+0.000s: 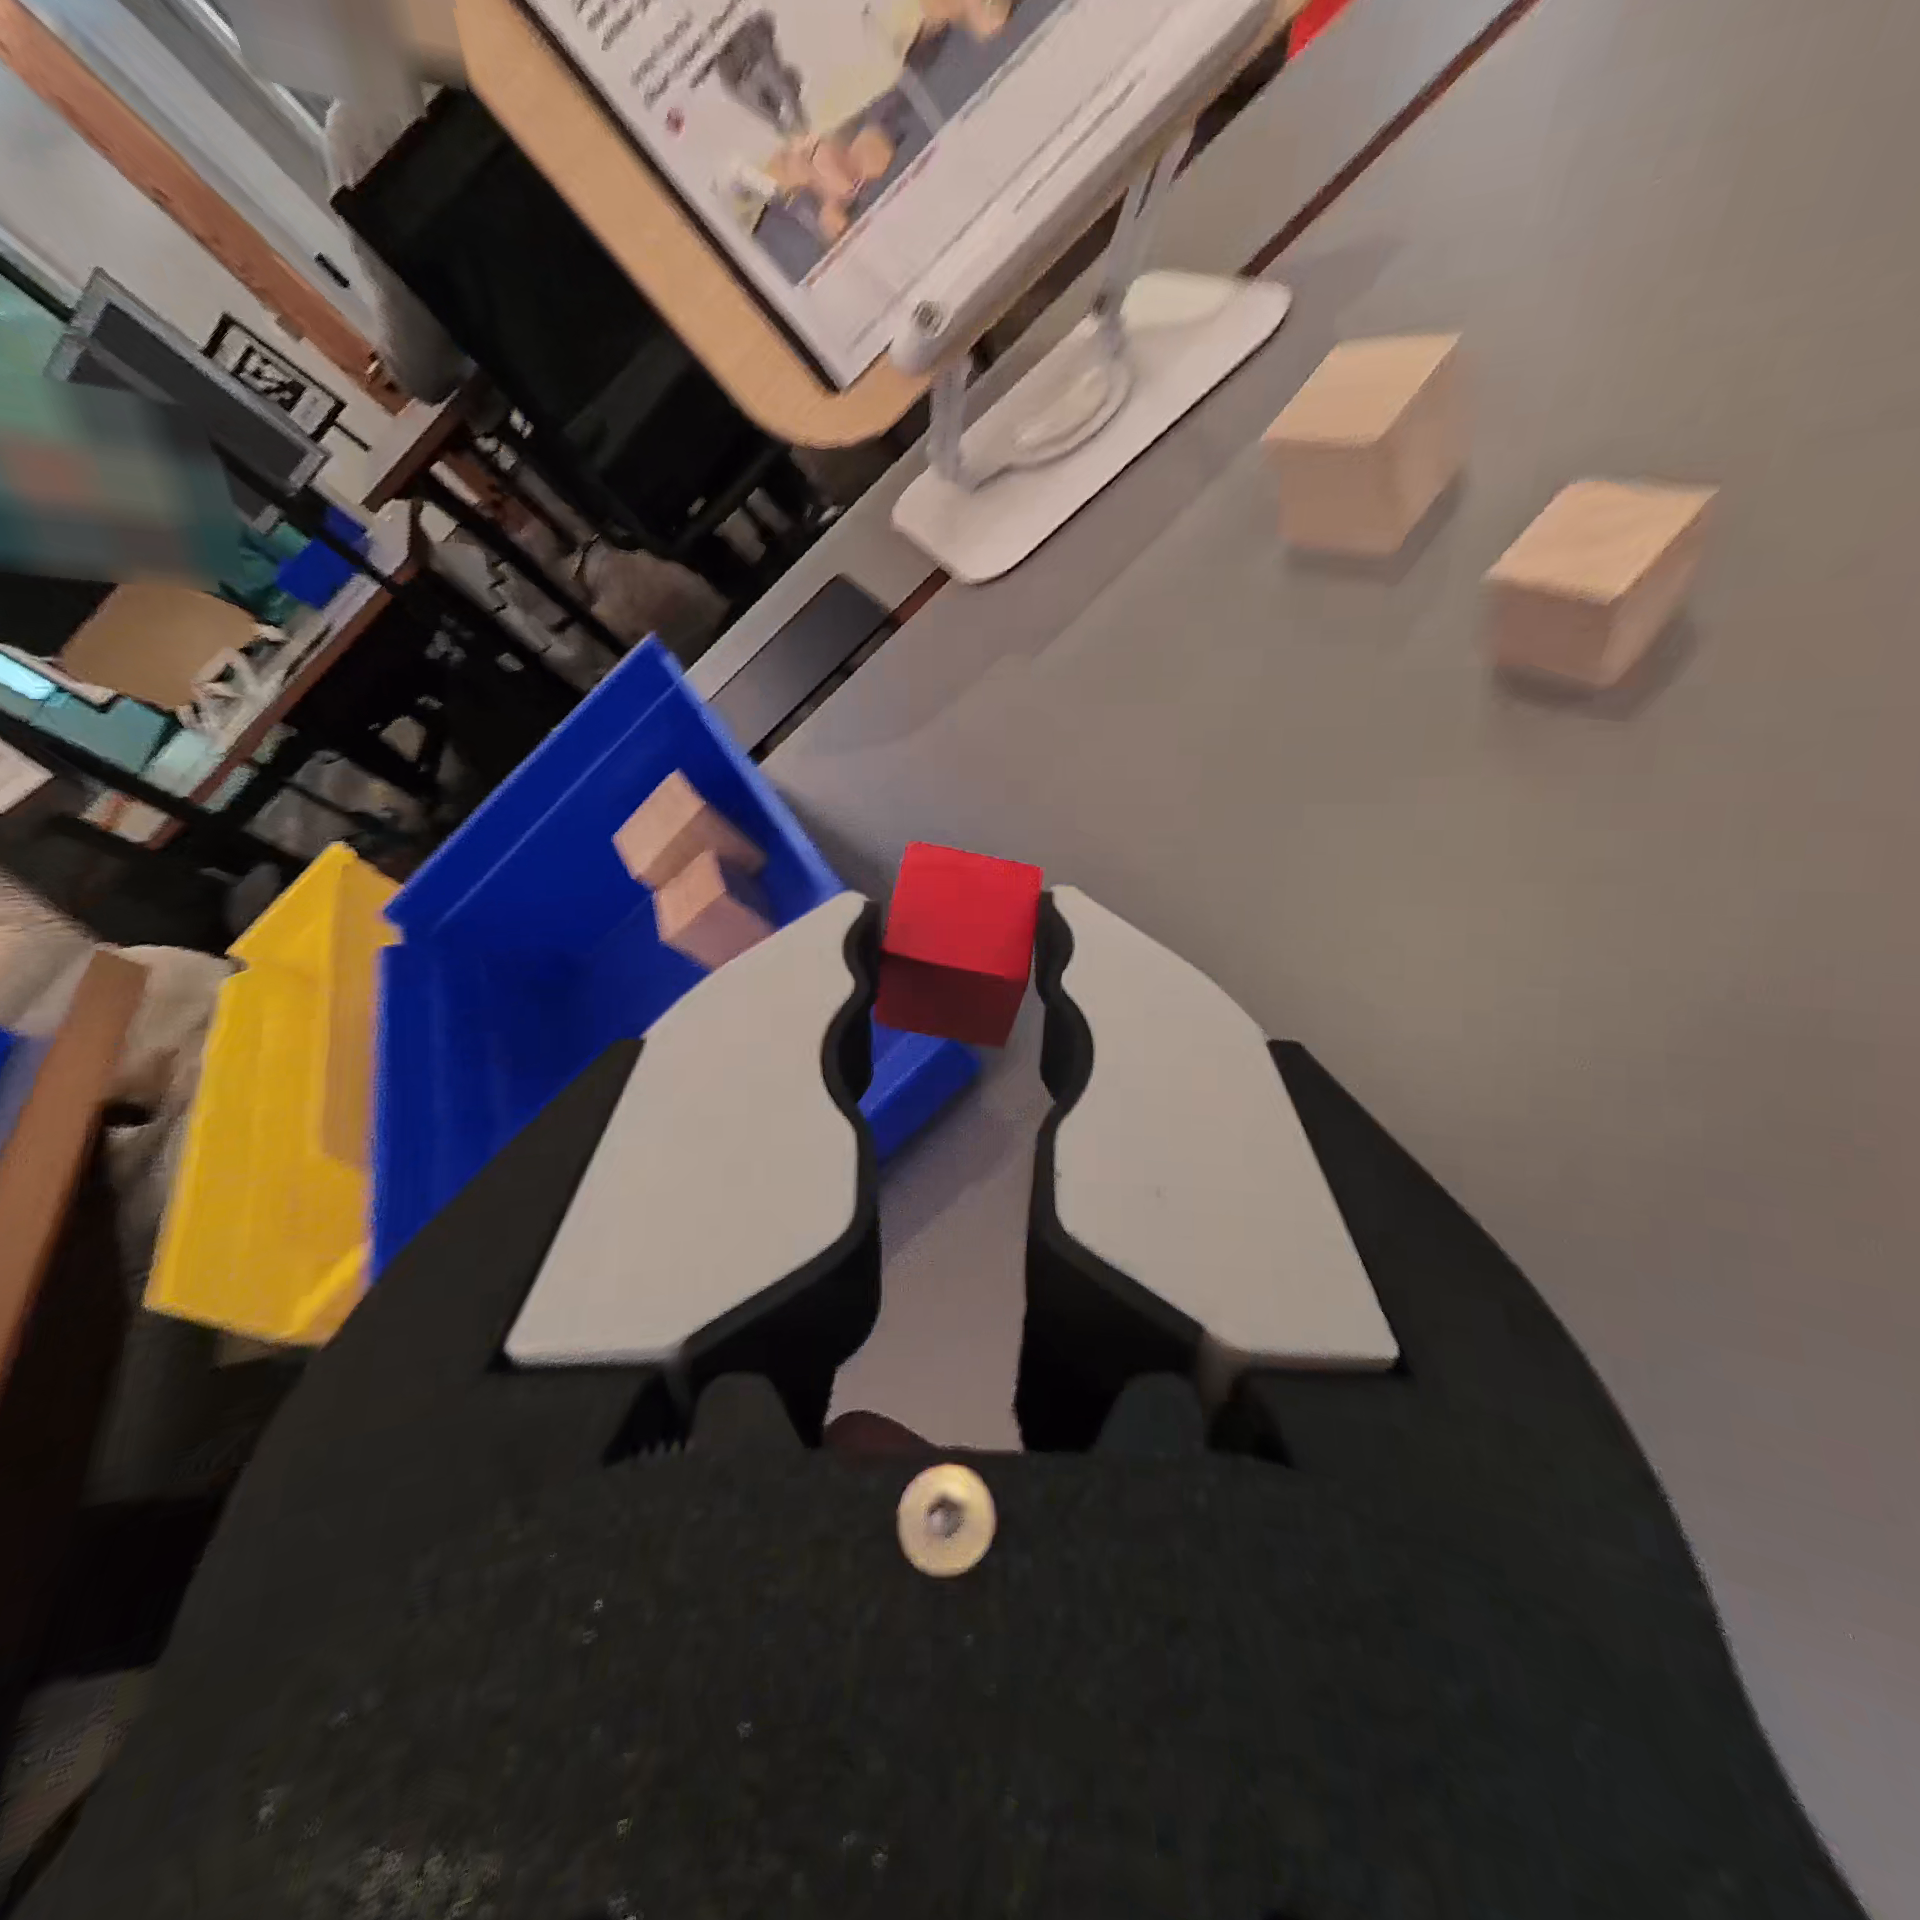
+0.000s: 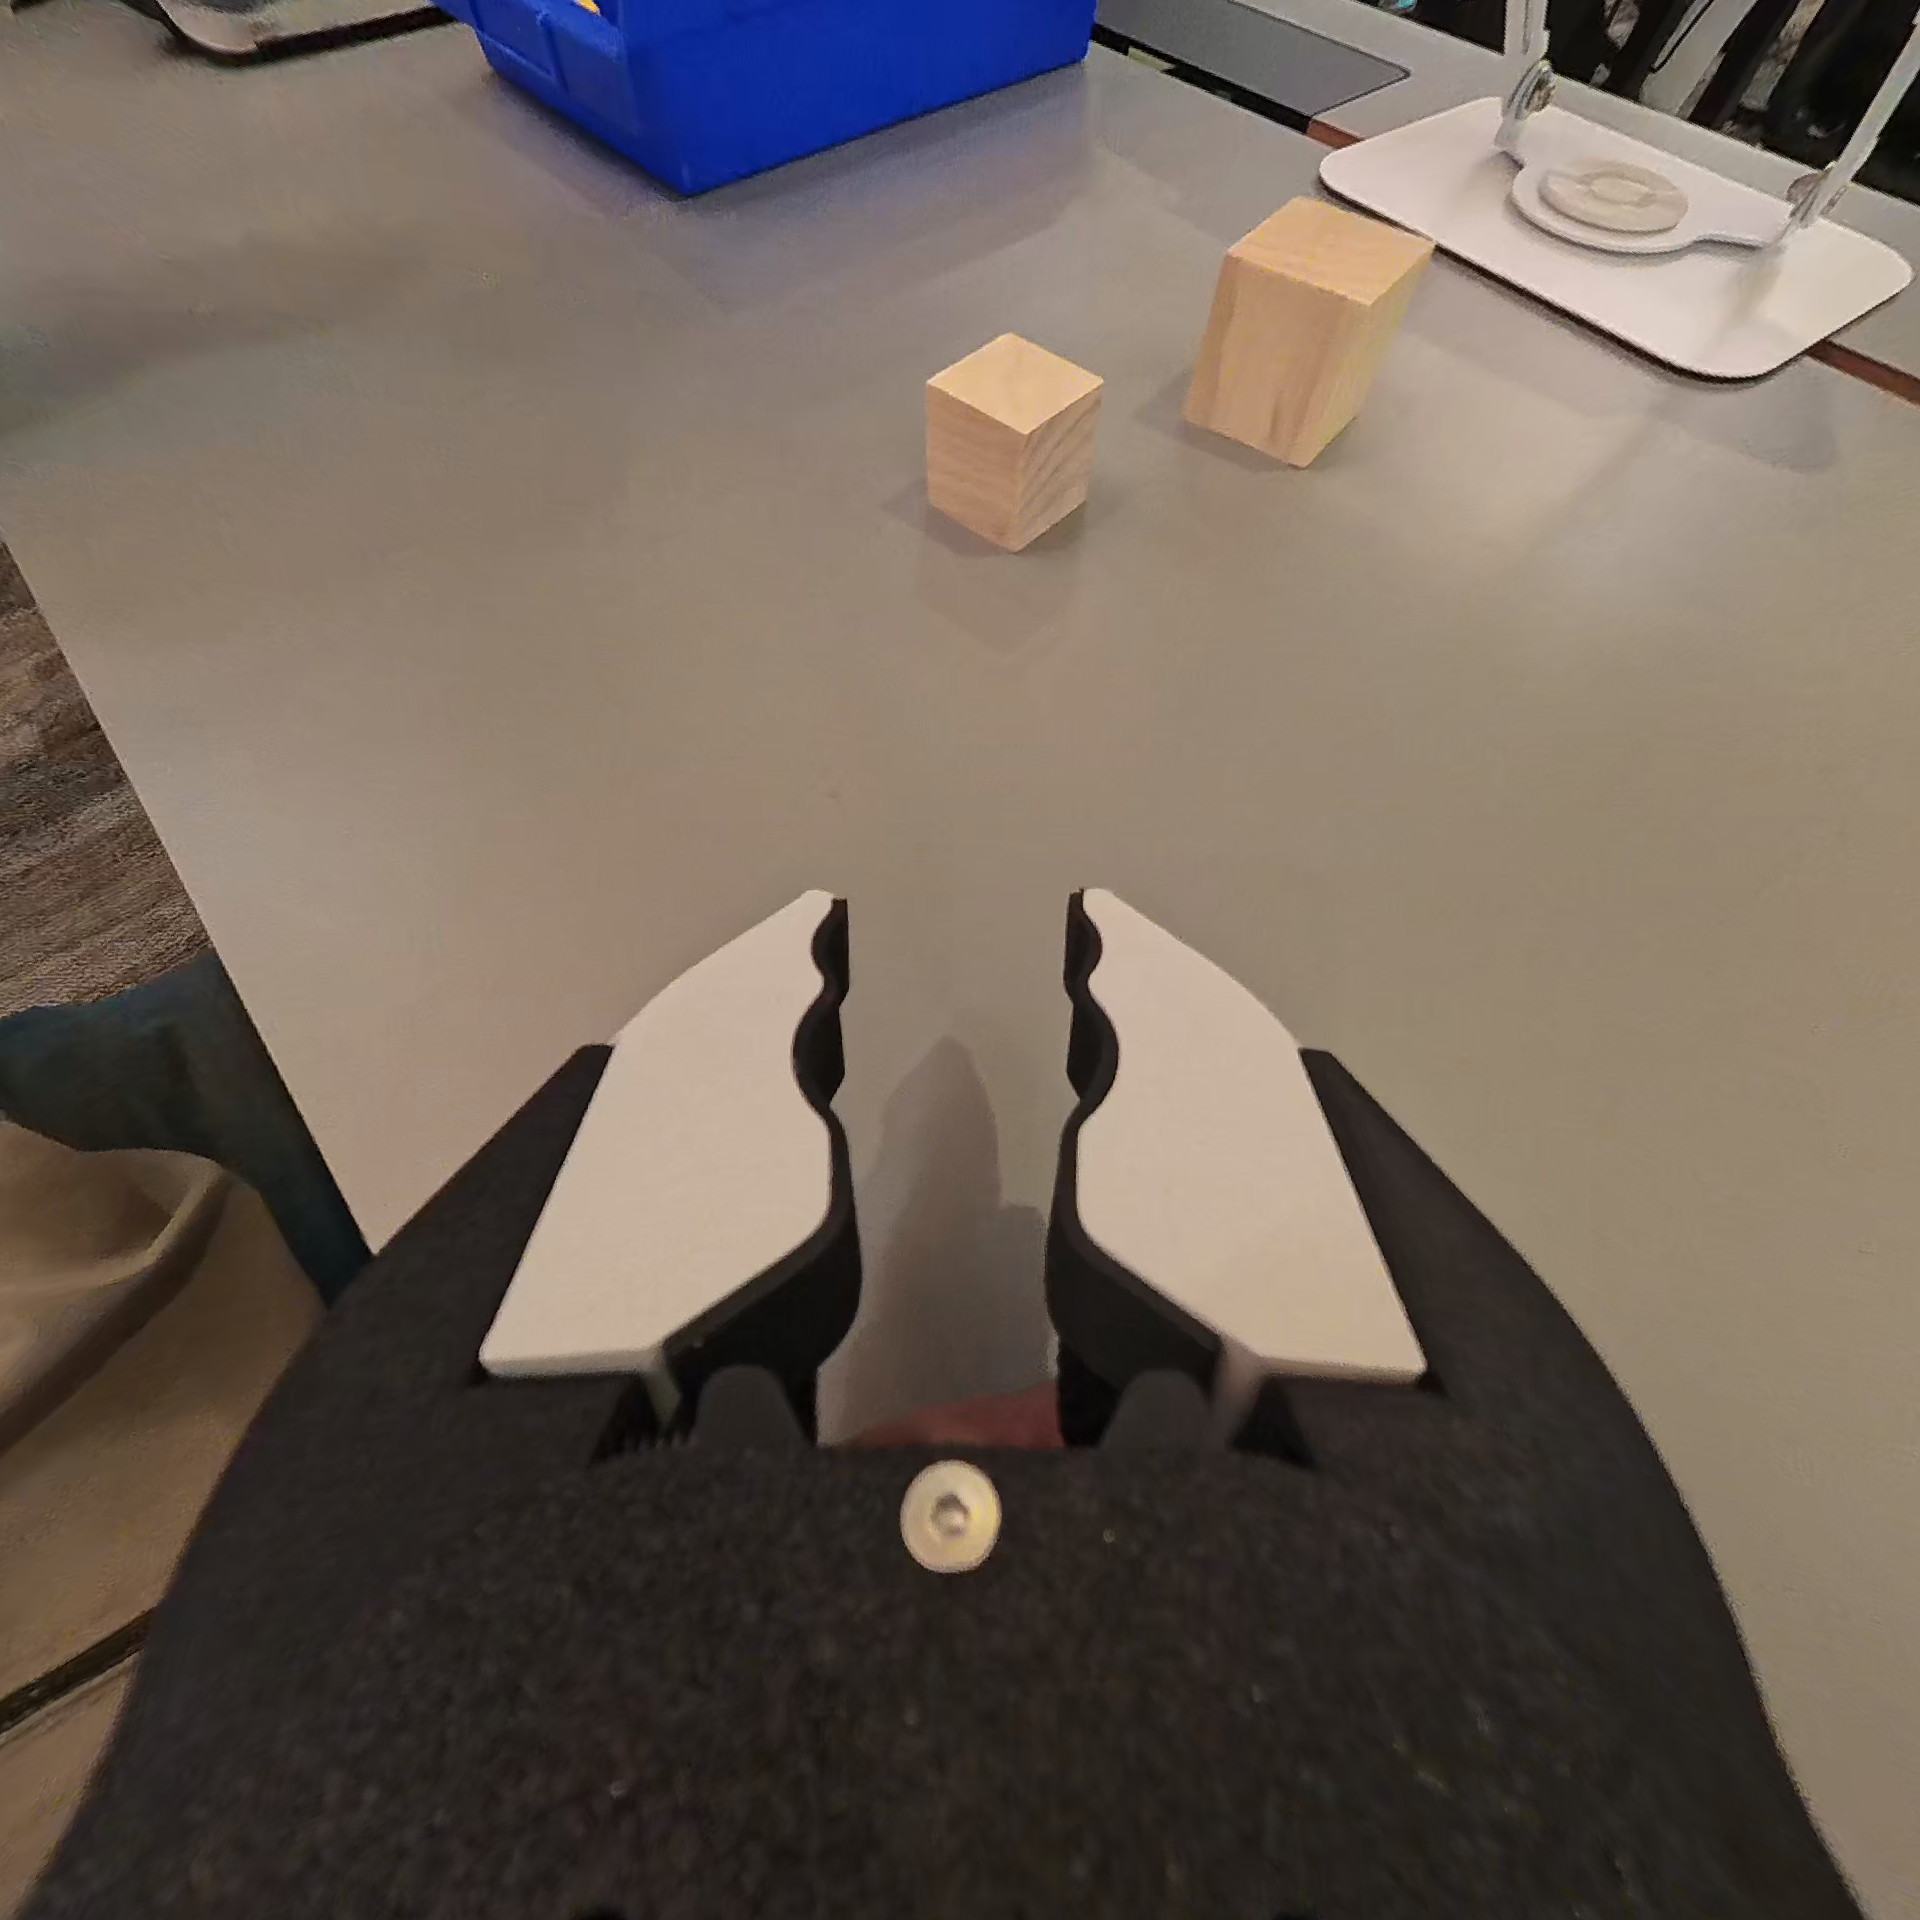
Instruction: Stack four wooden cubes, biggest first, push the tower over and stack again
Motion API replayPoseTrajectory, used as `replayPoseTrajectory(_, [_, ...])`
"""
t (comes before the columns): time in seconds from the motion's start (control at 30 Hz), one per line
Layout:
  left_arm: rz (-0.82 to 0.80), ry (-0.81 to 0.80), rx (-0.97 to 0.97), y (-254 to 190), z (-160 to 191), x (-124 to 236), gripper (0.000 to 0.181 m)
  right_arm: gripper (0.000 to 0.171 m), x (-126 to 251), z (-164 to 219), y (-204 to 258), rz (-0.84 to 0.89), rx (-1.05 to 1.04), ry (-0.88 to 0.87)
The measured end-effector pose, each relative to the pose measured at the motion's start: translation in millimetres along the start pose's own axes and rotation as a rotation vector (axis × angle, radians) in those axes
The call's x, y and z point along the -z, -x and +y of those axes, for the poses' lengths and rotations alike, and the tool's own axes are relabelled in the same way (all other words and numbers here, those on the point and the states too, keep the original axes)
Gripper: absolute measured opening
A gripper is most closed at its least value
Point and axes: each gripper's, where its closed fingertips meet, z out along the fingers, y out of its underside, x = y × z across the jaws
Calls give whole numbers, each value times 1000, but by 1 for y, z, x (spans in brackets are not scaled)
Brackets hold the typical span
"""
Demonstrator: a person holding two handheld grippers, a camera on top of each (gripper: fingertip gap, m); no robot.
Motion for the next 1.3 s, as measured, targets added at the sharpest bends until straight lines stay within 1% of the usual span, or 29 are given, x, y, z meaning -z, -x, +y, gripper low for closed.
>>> replayPoseTrajectory(0.07, [101, -29, 60, -30, -11, -4, 28, 40, -1, 1, 0, 1, -1, 4])
replayPoseTrajectory(0.17, [194, -1, 71, -60, -26, -23, 28, 40, 0, 0, -1, 3, -2, 1])
replayPoseTrajectory(0.3, [452, 42, 196, -111, -57, -60, 28, 40, 3, -2, -2, 7, 6, -2])
replayPoseTrajectory(0.33, [485, 52, 171, -122, -63, -72, 28, 40, 3, -2, -2, 8, 9, -1])
replayPoseTrajectory(0.4, [612, 92, 29, -152, -69, -90, 28, 40, 4, -2, -1, 8, 10, -3])
replayPoseTrajectory(0.43, [659, 139, -32, -163, -68, -100, 28, 40, 4, -3, -1, 6, 11, -5])
replayPoseTrajectory(0.5, [712, 230, -158, -177, -64, -119, 28, 40, 5, -3, -1, 7, 15, -3])
replayPoseTrajectory(0.57, [728, 349, -249, -181, -55, -138, 28, 40, 6, -4, 0, 11, 24, -2])
replayPoseTrajectory(0.7, [772, 456, -325, -181, -55, -147, 27, 40, 11, -7, 0, 27, 56, 0])
replayPoseTrajectory(0.8, [796, 491, -346, -183, -54, -147, 27, 40, 14, -8, 0, 29, 77, -1])
replayPoseTrajectory(0.9, [832, 474, -348, -191, -55, -146, 27, 40, 14, -7, 0, 25, 81, 0])
replayPoseTrajectory(0.97, [821, 471, -358, -193, -55, -146, 30, 40, 14, -6, -1, 21, 76, 0])
replayPoseTrajectory(1.07, [793, 417, -358, -190, -61, -145, 52, 40, 14, -6, -1, 20, 75, -1])
replayPoseTrajectory(1.13, [805, 327, -297, -187, -78, -134, 57, 40, 15, -6, -1, 18, 72, -3])
replayPoseTrajectory(1.2, [768, 205, -199, -175, -100, -115, 59, 40, 15, -6, -2, 19, 66, -6])
replayPoseTrajectory(1.23, [719, 136, -146, -167, -110, -103, 60, 40, 15, -6, -3, 21, 64, -8])
replayPoseTrajectory(1.3, [561, -13, -9, -147, -123, -78, 59, 40, 15, -5, -4, 28, 57, -10])
